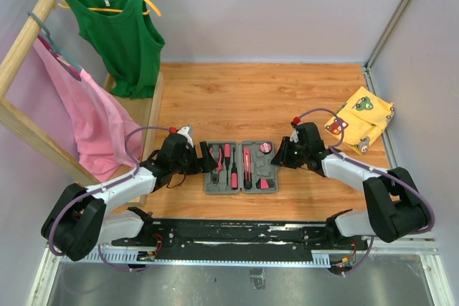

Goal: Sort the tools into containers
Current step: Close the storage box at the center of the board, then move the storage box to the center of the board.

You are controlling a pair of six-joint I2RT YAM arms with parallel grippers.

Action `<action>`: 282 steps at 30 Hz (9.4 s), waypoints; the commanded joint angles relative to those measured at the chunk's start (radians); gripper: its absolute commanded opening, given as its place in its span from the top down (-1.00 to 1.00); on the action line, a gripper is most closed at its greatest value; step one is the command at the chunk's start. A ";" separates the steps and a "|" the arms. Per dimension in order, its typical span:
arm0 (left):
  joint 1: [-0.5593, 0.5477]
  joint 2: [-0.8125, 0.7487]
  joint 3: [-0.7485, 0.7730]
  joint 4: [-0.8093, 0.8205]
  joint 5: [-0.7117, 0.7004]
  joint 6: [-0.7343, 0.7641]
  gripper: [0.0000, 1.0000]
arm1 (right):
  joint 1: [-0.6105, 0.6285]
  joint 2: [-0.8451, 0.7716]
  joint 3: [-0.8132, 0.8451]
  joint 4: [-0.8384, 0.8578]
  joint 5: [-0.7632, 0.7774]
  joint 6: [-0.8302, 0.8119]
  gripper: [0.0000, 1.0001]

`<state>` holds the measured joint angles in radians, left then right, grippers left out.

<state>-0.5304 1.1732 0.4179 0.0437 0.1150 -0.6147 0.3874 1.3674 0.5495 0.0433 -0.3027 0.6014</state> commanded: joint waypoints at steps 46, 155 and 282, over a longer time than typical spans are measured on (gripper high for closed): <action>0.007 0.066 0.002 0.053 0.011 -0.034 -0.85 | -0.145 -0.030 -0.100 0.056 -0.159 -0.022 0.99; -0.215 0.257 0.395 0.116 0.118 -0.005 -0.77 | -0.147 0.037 -0.081 0.138 -0.260 0.010 0.91; -0.138 0.456 0.159 0.258 -0.067 0.080 -0.21 | 0.139 0.244 0.334 -0.188 0.082 -0.194 0.70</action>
<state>-0.6697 1.5822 0.6037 0.4206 0.0654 -0.5865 0.4839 1.5822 0.8719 -0.0505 -0.3004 0.4503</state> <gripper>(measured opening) 0.608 0.265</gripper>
